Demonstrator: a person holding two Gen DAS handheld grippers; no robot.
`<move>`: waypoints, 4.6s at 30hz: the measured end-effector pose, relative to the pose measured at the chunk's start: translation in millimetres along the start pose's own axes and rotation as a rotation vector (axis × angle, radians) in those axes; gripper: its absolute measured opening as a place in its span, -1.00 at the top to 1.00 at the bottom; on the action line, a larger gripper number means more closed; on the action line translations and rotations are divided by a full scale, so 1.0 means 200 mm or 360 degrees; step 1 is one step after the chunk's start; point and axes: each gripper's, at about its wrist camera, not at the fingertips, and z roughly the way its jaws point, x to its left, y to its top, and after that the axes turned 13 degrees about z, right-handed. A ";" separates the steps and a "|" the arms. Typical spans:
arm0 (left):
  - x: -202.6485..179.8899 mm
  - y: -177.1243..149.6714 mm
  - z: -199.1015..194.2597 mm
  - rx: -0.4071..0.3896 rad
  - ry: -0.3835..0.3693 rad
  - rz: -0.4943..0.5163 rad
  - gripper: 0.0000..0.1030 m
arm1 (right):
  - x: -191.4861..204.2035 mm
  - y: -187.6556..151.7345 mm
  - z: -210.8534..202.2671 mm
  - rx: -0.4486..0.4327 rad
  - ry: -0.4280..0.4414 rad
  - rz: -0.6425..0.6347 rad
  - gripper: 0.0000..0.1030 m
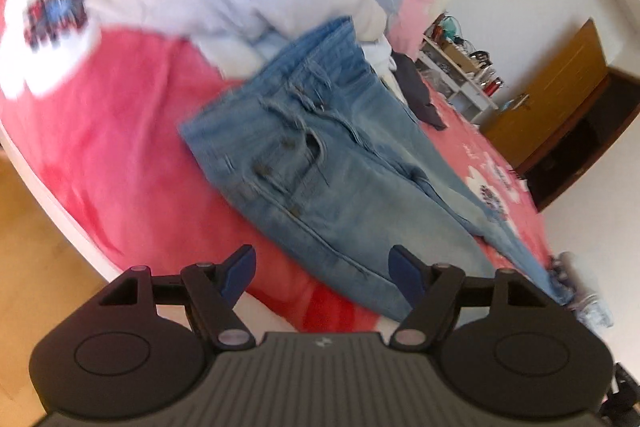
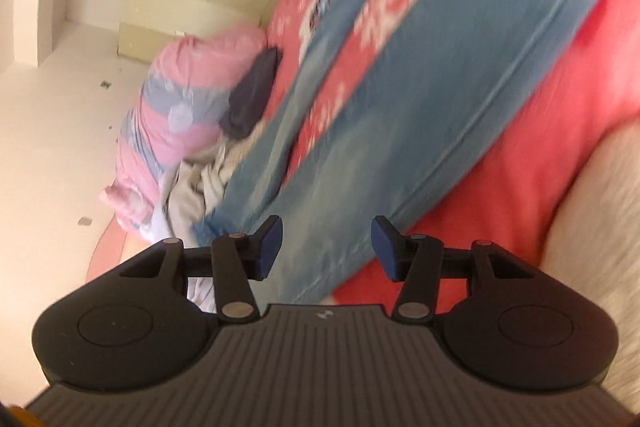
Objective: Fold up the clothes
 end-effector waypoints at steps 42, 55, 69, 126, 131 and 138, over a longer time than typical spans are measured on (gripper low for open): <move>-0.12 0.24 0.18 -0.0404 -0.0135 0.0033 0.79 | 0.03 0.06 -0.07 -0.0532 0.0052 -0.0111 0.91; -0.34 0.75 0.49 -0.0439 -0.0091 0.0289 0.79 | 0.53 0.45 0.23 -0.0655 0.0076 -0.0511 0.91; -0.30 1.00 1.09 -0.0278 -0.0040 0.0456 -0.65 | 0.41 1.18 1.19 -0.0306 -0.0187 -0.0076 0.46; 0.46 0.15 0.28 -0.0167 -0.0065 -0.0483 0.17 | 0.22 0.31 0.79 0.0147 -0.0226 -0.0269 0.63; 0.48 0.17 0.20 -0.0230 -0.0022 -0.0365 -0.22 | 0.41 0.24 0.59 0.0277 -0.0483 -0.0674 -0.22; 0.53 0.17 -0.02 -0.0432 0.0227 -0.0170 -0.41 | 0.81 -0.29 0.47 0.0593 -0.0504 -0.1692 -0.44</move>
